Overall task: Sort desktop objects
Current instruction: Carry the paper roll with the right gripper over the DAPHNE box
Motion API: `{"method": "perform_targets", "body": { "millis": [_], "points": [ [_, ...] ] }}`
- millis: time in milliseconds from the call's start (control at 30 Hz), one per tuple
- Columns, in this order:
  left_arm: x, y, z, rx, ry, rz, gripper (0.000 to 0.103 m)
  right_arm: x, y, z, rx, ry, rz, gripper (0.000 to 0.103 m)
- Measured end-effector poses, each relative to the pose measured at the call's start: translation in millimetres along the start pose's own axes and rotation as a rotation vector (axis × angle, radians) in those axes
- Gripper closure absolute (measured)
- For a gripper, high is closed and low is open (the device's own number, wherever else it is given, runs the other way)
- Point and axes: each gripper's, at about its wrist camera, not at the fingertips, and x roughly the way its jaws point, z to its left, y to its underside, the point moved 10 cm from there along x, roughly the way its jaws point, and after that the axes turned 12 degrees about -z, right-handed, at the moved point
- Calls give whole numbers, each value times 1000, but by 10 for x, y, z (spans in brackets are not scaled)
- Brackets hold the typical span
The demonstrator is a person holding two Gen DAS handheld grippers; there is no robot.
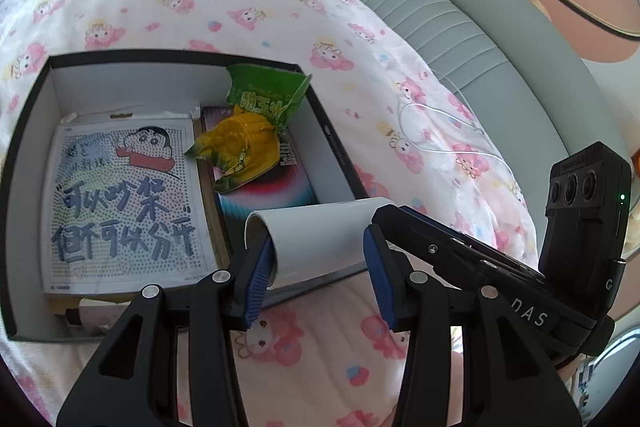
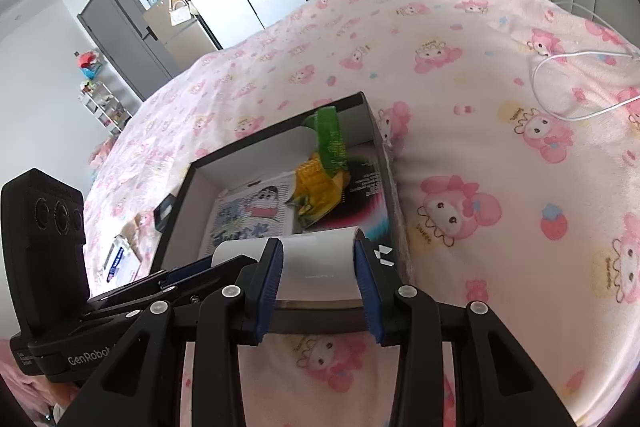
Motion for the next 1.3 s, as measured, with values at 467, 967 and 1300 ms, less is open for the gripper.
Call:
{"method": "perform_targets", "body": {
  "millis": [467,967,1300],
  "points": [
    [288,125,184,-44,10,56,58,300,109,-197,6,35,51,69],
    [235,155,362,-101,14,61,58,373,154,-105,-28,65,73,69],
    [324,198,467,-118,-4,89,58,481,187,-105,-44,69,85,72]
  ]
}}
